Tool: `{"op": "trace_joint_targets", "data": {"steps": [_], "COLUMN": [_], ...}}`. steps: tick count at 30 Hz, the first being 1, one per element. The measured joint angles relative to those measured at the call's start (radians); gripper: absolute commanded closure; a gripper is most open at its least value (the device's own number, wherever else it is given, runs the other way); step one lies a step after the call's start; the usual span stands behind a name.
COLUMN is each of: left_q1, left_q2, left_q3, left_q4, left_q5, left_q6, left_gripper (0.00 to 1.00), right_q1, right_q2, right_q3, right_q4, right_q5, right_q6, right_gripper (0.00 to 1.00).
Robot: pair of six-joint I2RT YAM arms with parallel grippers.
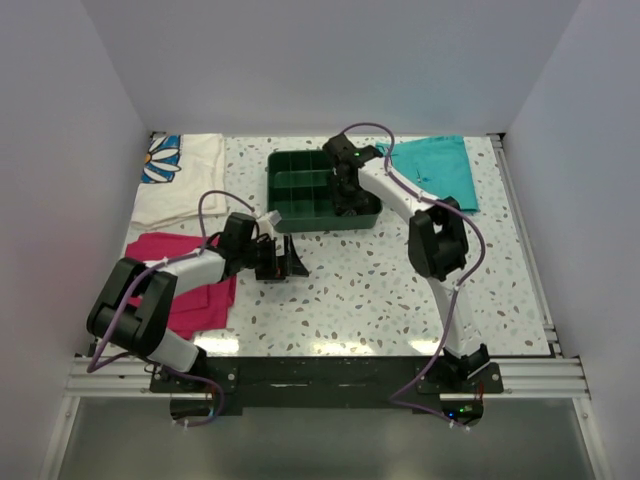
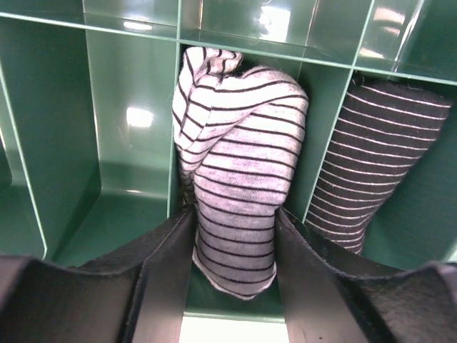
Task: Roll the underwear
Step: Place the underwear in the storage box, then reset both arms
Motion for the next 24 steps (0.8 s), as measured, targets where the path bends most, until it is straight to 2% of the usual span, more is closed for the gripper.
{"op": "trace_joint_targets", "data": {"steps": [2, 8, 11, 15, 18, 20, 21, 24], "left_q1": [-0.003, -0.006, -0.01, -0.011, -0.013, -0.014, -0.014, -0.017], "left_q2": [0.002, 0.003, 0.003, 0.007, 0.012, 0.013, 0.013, 0.013], "left_q3": [0.002, 0.003, 0.003, 0.006, 0.01, 0.011, 0.011, 0.011], "left_q4": [0.0, 0.0, 0.001, 0.002, 0.003, 0.003, 0.003, 0.003], "left_q5": [0.0, 0.0, -0.001, 0.0, 0.002, 0.002, 0.002, 0.002], "left_q6": [0.0, 0.0, 0.0, 0.0, 0.0, 0.0, 0.0, 0.0], "left_gripper": [0.0, 0.0, 0.0, 0.0, 0.0, 0.0, 0.0, 0.0], "right_q1": [0.0, 0.0, 0.001, 0.0, 0.0, 0.0, 0.0, 0.0], "right_q2": [-0.01, -0.04, -0.097, -0.184, -0.222, -0.229, -0.229, -0.219], "right_q3": [-0.01, -0.026, -0.084, -0.144, -0.15, -0.15, -0.151, -0.153], "right_q4": [0.009, 0.027, 0.066, 0.087, 0.108, 0.122, 0.128, 0.133], "right_q5": [0.002, 0.011, 0.021, 0.031, 0.032, 0.029, 0.028, 0.023], "right_q6": [-0.002, -0.009, -0.009, -0.014, -0.015, -0.015, -0.016, -0.017], "right_gripper": [0.42, 0.41, 0.41, 0.55, 0.61, 0.73, 0.82, 0.92]}}
